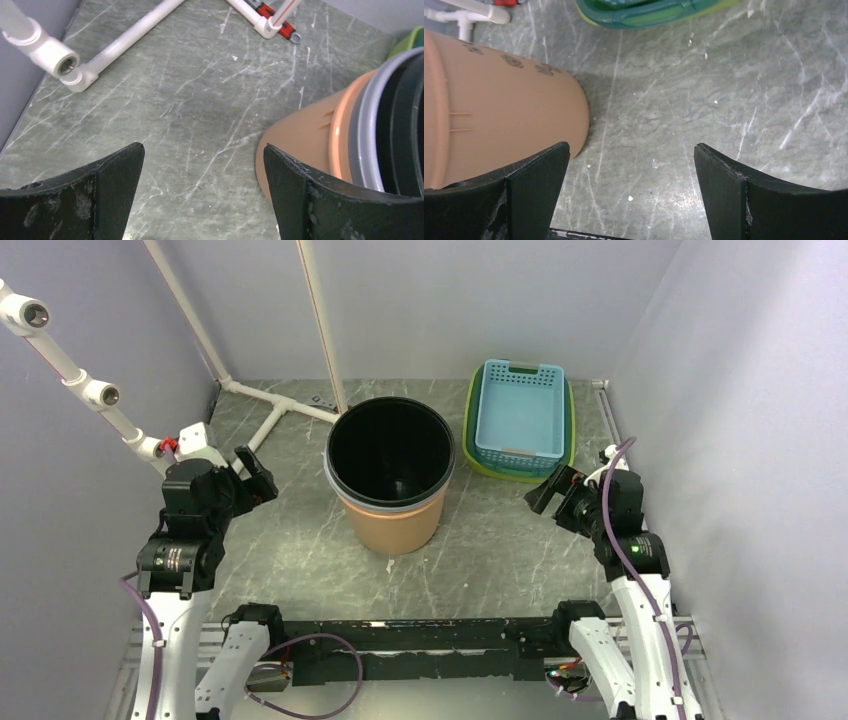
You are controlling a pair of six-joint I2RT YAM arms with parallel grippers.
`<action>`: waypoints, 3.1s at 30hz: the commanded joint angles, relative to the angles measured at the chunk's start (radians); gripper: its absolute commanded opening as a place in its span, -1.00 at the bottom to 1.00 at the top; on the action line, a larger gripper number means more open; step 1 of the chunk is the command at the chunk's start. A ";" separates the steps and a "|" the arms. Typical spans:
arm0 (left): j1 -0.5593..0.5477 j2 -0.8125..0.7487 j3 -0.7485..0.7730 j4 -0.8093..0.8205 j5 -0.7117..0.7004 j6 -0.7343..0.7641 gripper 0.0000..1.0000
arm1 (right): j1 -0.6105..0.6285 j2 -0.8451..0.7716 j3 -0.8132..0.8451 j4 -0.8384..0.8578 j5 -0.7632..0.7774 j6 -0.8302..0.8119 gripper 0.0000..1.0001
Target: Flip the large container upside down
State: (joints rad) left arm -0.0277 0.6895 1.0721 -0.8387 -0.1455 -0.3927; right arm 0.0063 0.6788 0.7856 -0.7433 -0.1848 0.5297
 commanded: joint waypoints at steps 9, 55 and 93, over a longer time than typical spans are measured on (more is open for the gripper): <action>0.001 0.010 0.094 -0.064 -0.197 -0.302 0.90 | 0.000 0.002 0.058 0.146 -0.127 0.121 0.99; 0.000 0.040 0.296 -0.146 0.035 -0.049 0.90 | 0.658 0.838 0.463 0.104 0.385 -0.050 0.99; 0.000 0.038 0.290 -0.192 0.005 -0.021 0.90 | 0.437 1.295 0.854 0.188 -0.502 -0.521 0.79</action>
State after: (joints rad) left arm -0.0277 0.7326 1.3300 -1.0245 -0.1223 -0.4335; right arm 0.4152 2.0457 1.6592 -0.5476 -0.5018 0.0719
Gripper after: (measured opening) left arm 0.950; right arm 0.909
